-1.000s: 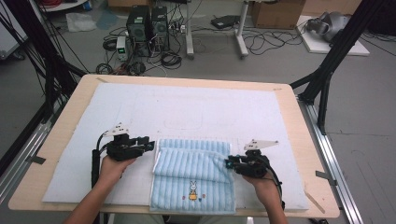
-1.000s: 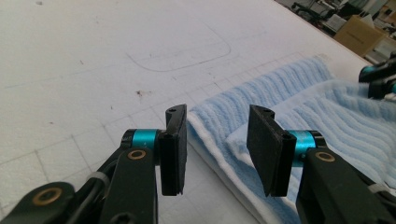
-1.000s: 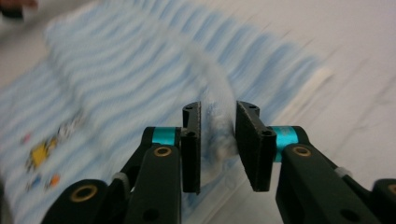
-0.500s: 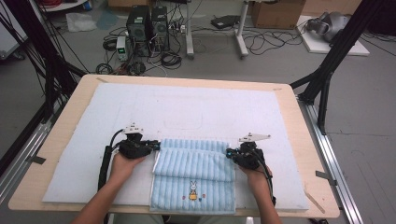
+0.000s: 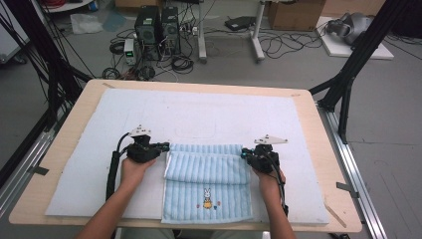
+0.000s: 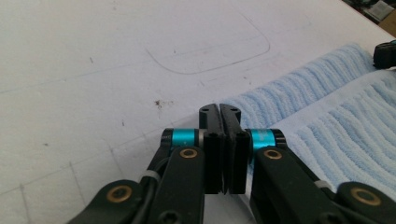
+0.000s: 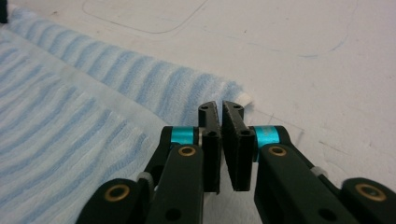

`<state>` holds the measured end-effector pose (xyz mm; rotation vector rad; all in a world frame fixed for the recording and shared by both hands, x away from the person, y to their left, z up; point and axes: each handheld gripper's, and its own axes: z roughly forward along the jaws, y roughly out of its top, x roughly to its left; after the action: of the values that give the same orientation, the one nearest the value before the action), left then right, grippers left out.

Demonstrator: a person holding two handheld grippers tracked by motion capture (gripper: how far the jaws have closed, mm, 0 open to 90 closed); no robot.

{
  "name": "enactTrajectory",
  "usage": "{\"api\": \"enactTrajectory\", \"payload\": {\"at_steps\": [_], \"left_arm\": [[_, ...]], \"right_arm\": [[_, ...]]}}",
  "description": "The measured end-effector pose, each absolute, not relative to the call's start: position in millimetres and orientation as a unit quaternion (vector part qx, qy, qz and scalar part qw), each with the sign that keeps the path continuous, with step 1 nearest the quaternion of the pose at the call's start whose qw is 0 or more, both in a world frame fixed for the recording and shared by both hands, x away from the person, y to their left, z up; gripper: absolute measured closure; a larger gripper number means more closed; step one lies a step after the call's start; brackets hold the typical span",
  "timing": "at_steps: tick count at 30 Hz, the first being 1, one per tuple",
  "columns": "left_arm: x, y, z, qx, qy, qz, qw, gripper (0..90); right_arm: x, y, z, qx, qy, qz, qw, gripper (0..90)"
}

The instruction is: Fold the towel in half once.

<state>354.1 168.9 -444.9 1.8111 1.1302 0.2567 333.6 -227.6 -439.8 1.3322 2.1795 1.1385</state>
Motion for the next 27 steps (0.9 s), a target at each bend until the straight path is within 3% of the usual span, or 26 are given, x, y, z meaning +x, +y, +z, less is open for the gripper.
{"api": "enactTrajectory", "payload": {"at_steps": [2,4,9,12,14,15,16,17,18,21,27], "left_arm": [[353,171,-444,0.746,0.470,0.104,0.461,59.6],[351,171,-443,0.757,0.467,0.102,0.445,53.1],[349,162,-447,0.775,0.453,0.083,0.434,49.6],[345,157,-449,0.774,0.447,0.104,0.436,48.2],[339,153,-452,0.778,0.433,0.135,0.434,50.5],[338,152,-451,0.781,0.427,0.141,0.434,54.1],[337,151,-451,0.786,0.412,0.131,0.441,66.1],[336,148,-451,0.791,0.407,0.139,0.435,76.6],[337,146,-451,0.792,0.403,0.144,0.434,80.5],[347,147,-449,0.790,0.415,0.130,0.431,83.5],[376,151,-446,0.778,0.435,0.124,0.436,83.5]], "right_arm": [[334,-228,-440,0.476,0.761,0.402,0.179,70.6],[335,-230,-440,0.487,0.754,0.404,0.178,60.2],[340,-227,-448,0.492,0.763,0.392,0.150,53.6],[340,-223,-448,0.485,0.769,0.384,0.158,54.3],[338,-221,-448,0.476,0.778,0.375,0.169,59.4],[337,-219,-447,0.469,0.783,0.370,0.174,68.1],[337,-216,-447,0.459,0.790,0.372,0.166,78.2],[336,-213,-446,0.450,0.796,0.368,0.167,81.7],[335,-211,-445,0.446,0.800,0.364,0.169,83.4],[339,-215,-445,0.453,0.795,0.375,0.149,84.0],[347,-210,-445,0.455,0.789,0.377,0.170,84.3]]}}
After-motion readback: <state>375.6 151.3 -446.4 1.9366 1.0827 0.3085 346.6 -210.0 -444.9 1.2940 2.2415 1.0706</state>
